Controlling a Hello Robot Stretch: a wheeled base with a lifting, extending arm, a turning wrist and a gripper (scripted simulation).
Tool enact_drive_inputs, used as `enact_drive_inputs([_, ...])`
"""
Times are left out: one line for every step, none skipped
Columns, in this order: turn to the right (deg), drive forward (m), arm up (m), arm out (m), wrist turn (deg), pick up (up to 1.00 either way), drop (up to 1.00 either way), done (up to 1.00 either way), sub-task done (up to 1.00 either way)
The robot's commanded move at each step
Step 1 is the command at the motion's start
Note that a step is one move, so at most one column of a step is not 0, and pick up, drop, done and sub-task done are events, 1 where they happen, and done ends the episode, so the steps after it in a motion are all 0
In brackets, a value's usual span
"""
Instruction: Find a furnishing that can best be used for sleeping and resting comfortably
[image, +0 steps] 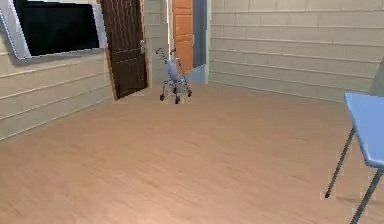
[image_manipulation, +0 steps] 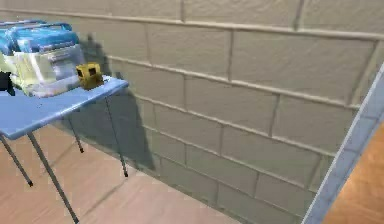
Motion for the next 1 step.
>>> enact_drive_inputs([45.0,0.0,0.0,0.0,0.0,0.0,0.0,0.0,0.0])
